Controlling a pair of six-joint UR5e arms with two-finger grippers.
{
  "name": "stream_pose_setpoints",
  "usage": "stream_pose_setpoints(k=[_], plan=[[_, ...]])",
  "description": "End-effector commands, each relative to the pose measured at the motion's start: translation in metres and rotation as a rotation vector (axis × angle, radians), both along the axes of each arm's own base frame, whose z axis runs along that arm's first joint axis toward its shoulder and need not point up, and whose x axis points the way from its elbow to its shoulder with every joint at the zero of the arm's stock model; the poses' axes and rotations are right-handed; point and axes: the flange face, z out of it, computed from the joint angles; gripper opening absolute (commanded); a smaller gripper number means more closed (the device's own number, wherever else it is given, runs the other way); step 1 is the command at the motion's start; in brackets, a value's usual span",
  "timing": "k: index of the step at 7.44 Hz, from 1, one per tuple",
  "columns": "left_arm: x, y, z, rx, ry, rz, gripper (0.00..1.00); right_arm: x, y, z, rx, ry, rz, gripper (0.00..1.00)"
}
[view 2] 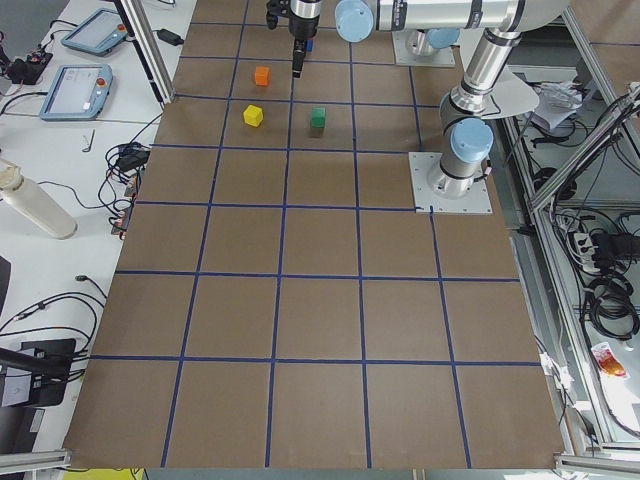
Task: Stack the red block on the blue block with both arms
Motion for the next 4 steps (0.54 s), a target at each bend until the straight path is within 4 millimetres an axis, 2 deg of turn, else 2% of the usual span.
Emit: stream_pose_setpoints(k=[1, 3, 4], plan=[[-0.003, -0.008, 0.004, 0.037, -0.009, -0.008, 1.00, -0.002, -0.005, 0.001, -0.002, 0.004, -0.024, 1.00], [0.001, -0.006, 0.005, 0.036, -0.053, -0.005, 1.00, -0.035, -0.012, 0.006, 0.000, 0.001, -0.090, 1.00], [0.002, 0.000, 0.005, 0.034, -0.055, -0.004, 1.00, -0.043, -0.014, 0.006, 0.006, -0.002, -0.108, 1.00]])
